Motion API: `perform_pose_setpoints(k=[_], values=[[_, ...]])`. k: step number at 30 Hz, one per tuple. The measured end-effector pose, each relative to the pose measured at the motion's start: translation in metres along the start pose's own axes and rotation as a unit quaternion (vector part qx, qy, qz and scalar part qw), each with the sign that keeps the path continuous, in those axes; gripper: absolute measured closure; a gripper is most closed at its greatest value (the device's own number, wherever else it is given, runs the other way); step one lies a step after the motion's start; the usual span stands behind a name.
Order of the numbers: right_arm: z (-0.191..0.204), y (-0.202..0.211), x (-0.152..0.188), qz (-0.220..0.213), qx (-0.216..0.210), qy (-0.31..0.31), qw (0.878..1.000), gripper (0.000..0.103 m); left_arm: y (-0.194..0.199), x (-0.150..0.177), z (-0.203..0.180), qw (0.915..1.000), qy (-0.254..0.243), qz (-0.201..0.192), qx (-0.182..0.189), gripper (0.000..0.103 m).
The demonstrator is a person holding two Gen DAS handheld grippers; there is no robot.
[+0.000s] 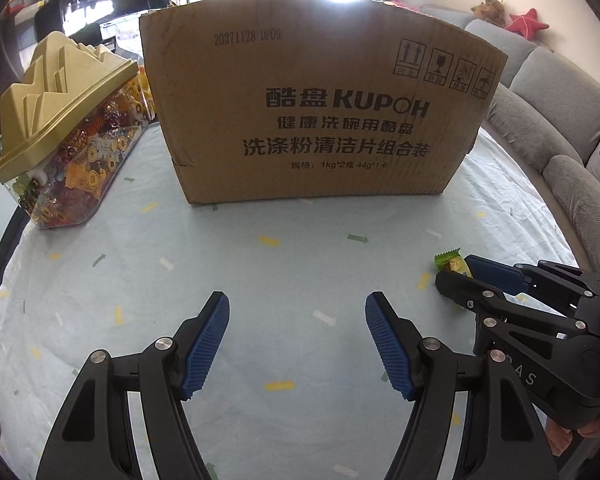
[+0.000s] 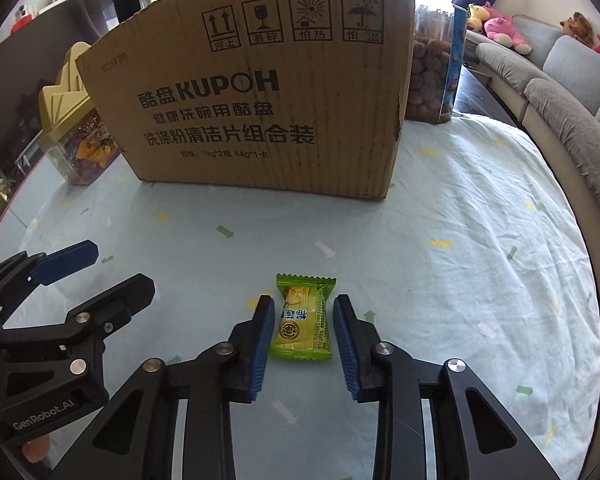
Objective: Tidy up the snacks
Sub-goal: 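Grasp the yellow-green candy with the right tool, then lift and carry the yellow-green candy with the right tool over the box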
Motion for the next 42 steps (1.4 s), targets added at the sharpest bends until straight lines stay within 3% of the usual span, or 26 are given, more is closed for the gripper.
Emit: perform_pose_setpoints(k=[3,12,42], values=[[-0.001,0.0,0.0,-0.001,0.001,-0.001,1.0,0.08,0.0,0.001,0.0,1.0,0.0,0.0,0.0,0.033],[0.001,0.01,-0.001,-0.014,-0.006,-0.008,1.0,0.081,0.016,-0.007,0.001,0.9998,-0.002,-0.019,-0.006,0.033],[0.015,0.109,-0.06,-0.146,-0.017,-0.018,0.989,0.081,0.108,-0.074,0.007,0.9906,-0.017,-0.135,-0.016,0.033]])
Point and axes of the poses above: each gripper's, at about its wrist camera, not at the fingertips, and y roughly against the way its jaws point, z to its left, x to its underside, the point moved 8 cm from there along -y, roughly the way its jaws point, and after that the axes turned 2 degrees about x, right-handed, at the moved point
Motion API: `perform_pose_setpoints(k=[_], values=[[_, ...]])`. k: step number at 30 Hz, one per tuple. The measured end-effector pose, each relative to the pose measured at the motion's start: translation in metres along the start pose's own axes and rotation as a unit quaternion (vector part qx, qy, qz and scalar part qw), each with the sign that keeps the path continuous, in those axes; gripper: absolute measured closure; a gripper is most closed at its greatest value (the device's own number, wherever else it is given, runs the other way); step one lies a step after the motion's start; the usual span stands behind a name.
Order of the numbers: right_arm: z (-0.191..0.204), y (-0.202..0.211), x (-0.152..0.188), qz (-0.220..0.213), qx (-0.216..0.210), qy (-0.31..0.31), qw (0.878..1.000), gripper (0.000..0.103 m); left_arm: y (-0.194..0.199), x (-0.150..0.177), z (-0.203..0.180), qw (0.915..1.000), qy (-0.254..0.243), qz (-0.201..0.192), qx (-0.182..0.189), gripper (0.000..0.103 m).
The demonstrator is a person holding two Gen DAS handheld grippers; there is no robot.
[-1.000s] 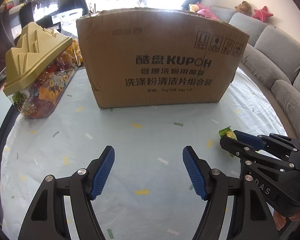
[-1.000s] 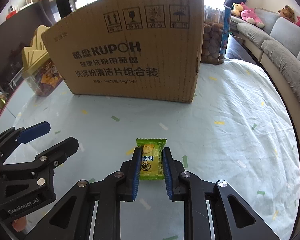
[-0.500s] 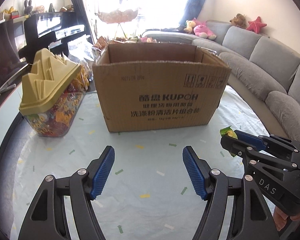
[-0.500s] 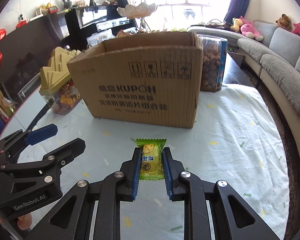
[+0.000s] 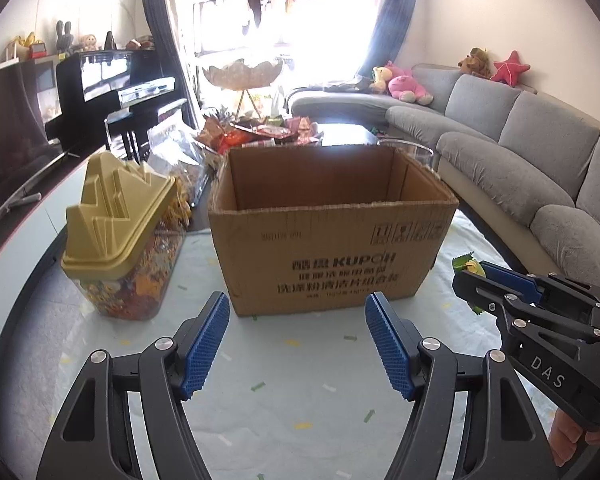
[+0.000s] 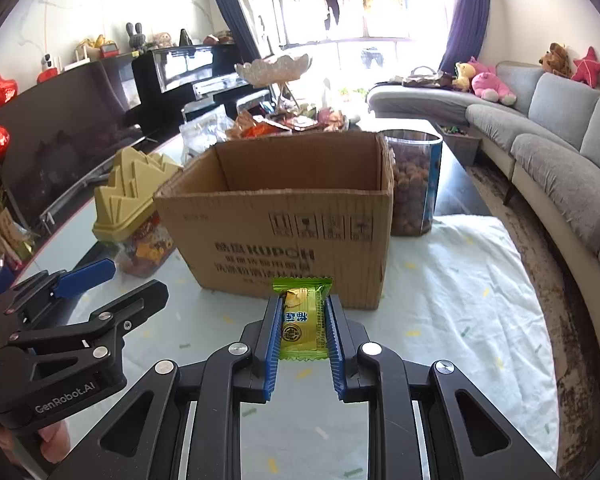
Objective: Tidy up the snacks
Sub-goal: 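Lift and carry the yellow-green candy with the right tool over the box, then open the right tool to drop the candy into the box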
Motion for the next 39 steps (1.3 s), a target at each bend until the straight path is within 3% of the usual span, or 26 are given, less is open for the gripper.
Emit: perform_pose_setpoints(k=[22,36,38,39], values=[[0.0,-0.01,-0.076,-0.029,0.013,0.002,0.999,0.081,-0.003,-0.076,0.017,0.9994,-0.002,-0.033,-0.011,0.03],[-0.003,-0.043,-0.112,-0.007,0.021,0.006,1.0,0.08,-0.034,-0.102,0.03,0.9998,0.001,-0.011,-0.018,0.024],[-0.005,-0.047,-0.115,-0.004,0.026,0.002,1.0,0.077,-0.037,-0.102,0.032,0.9997,0.001,-0.009,-0.021,0.023],[-0.006,-0.049,-0.115,-0.002,0.028,-0.002,1.0,0.069,-0.039,-0.102,0.033,0.9997,0.002,-0.009,-0.023,0.022]])
Point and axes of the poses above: each gripper's, at about its wrist camera, not at the fingertips, and y roughly against the way its jaws point, z to its left, x to its underside, the point moved 8 cm from there along -y, roughly the way its jaws point, and after that the axes turned 2 degrees about x, right-handed, at the moved point
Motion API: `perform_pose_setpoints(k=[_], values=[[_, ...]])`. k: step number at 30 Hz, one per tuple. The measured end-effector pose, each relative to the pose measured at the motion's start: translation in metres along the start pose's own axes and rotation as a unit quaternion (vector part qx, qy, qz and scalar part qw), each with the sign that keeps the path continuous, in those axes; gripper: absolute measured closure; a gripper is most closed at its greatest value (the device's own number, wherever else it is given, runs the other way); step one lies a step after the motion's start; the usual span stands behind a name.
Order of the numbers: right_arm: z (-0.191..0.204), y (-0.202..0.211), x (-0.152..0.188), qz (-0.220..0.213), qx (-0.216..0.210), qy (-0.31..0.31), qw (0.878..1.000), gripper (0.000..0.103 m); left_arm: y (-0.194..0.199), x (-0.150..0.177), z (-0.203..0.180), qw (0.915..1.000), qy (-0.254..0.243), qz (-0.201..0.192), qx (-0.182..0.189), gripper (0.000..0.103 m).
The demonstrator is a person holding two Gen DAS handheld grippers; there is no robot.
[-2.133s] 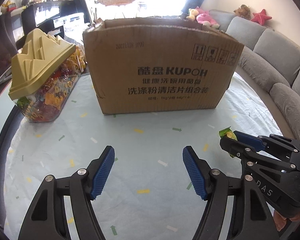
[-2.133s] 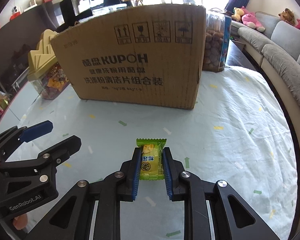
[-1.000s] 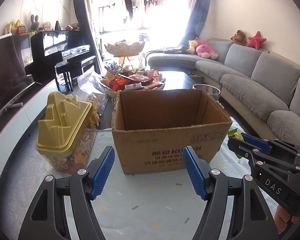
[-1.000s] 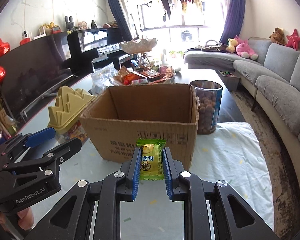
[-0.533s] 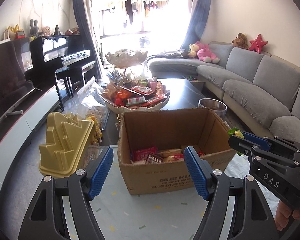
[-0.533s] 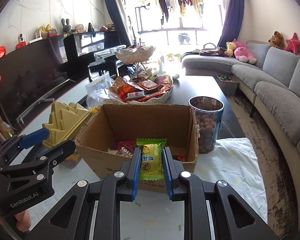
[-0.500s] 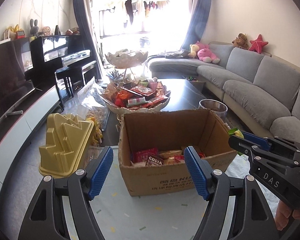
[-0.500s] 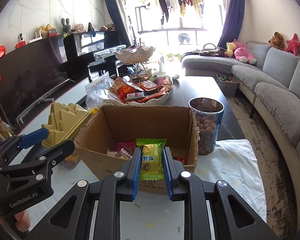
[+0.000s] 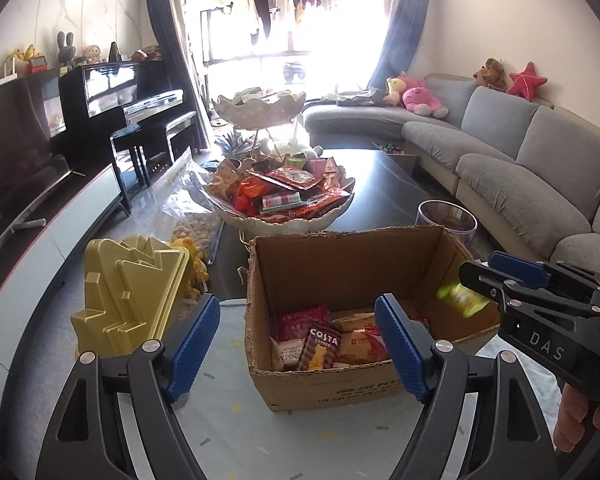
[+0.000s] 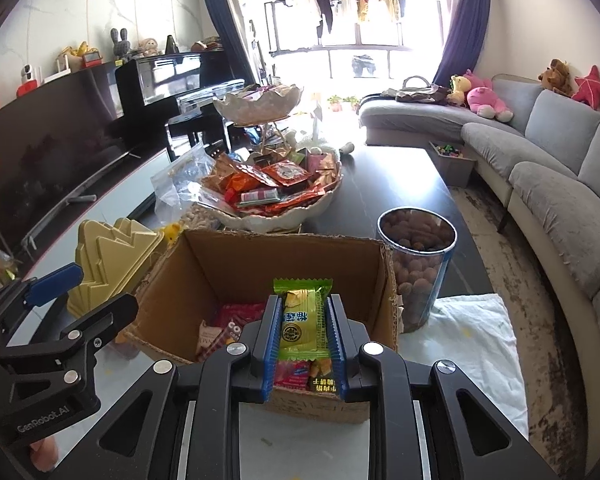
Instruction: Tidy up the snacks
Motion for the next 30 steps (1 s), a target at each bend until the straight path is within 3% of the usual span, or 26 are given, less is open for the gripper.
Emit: perform_pose_setpoints(k=[2,9,18,30], values=[[-0.001,-0.001,-0.001,0.002,0.003,-0.001,1.0,0.059,-0.001,0.0,0.002,1.0,0.001,-0.002,-0.004,0.021],[-0.003,0.008,0.009,-0.005,0.017,-0.004,1.0,0.047,0.008,0.005,0.0,0.9998,-0.003,-0.015,-0.01,0.016],[-0.011,0.043,0.03,-0.025,0.031,-0.016,0.999,0.03,0.049,0.017,-0.011,0.9979,-0.017,-0.054,-0.029,0.005],[-0.023,0.112,0.063,-0.063,0.076,-0.007,0.995,0.018,0.107,0.053,-0.028,0.9966,-0.024,-0.075,-0.023,0.0]])
Point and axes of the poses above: each gripper's, at about its wrist camera, not at the fingertips, and y roughly against the way its jaws point, z to its left, x to its underside, the point moved 8 cm from there along -y, roughly the way its jaws point, and after that the axes turned 2 degrees about x, right-handed, at the moved point
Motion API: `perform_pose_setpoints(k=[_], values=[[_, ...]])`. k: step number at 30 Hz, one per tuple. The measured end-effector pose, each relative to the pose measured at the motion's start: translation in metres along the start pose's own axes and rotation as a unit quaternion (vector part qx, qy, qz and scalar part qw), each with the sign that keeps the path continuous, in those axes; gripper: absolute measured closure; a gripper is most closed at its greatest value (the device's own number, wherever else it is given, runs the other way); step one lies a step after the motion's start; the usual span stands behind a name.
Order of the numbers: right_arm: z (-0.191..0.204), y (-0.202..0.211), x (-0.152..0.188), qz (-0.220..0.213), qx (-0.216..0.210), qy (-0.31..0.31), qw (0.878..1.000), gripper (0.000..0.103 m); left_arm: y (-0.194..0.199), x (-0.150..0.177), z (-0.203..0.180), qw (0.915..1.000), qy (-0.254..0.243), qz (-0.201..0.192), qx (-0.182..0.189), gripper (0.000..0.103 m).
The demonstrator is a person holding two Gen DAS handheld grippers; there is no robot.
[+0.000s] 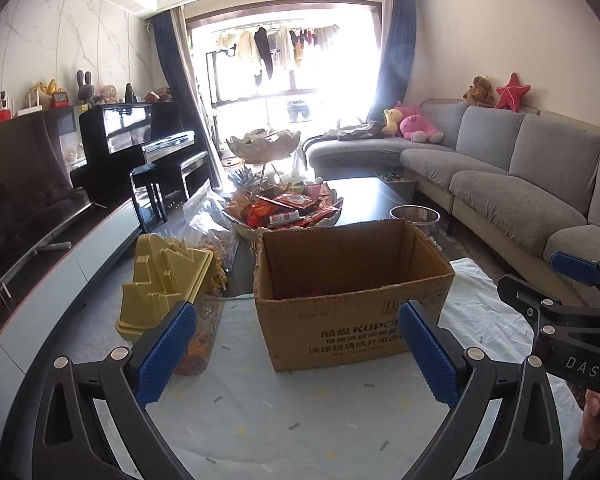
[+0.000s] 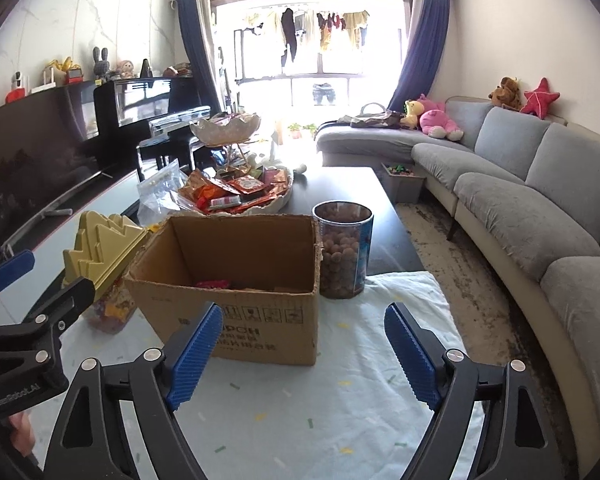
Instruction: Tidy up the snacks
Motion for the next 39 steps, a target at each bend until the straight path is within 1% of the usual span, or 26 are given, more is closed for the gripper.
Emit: perform_pose_setpoints(k=[5,9,12,17,26,39], values=[[0.0,0.035,0.011,-0.022,0.008,0.009,1.0,0.015,0.025,0.02,-0.003,0.9998,0.013,0.001,0.012,0.0],[0.004,0.059,0.025,-0.034,0.007,0.022,0.999,0.014,0.043,0.035,-0.005,0.9996,0.021,0.005,0.019,0.0],[0.005,0.072,0.036,-0.033,0.002,0.02,0.999,0.014,0.059,0.044,-0.007,0.9997,0.018,0.002,0.017,0.0],[0.006,0.088,0.053,-0.034,0.002,0.015,0.999,0.014,0.08,0.049,-0.005,0.9998,0.015,-0.012,0.008,0.0],[0.008,0.107,0.077,-0.027,0.0,0.008,1.0,0.014,0.097,0.069,-0.005,0.9995,0.026,-0.005,0.016,0.0],[0.01,0.129,0.083,-0.043,-0.001,0.016,0.999,0.014,0.112,0.076,-0.009,0.9993,0.03,-0.01,0.019,0.0]])
Point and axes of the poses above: each gripper's, at about its wrist camera, not at the fingertips, and y roughly against the way its jaws point, z to its left, x to its underside, the point moved 8 cm from there along -y, roughly the way its jaws point, and after that the axes turned 2 degrees about x, right-handed, at the moved point
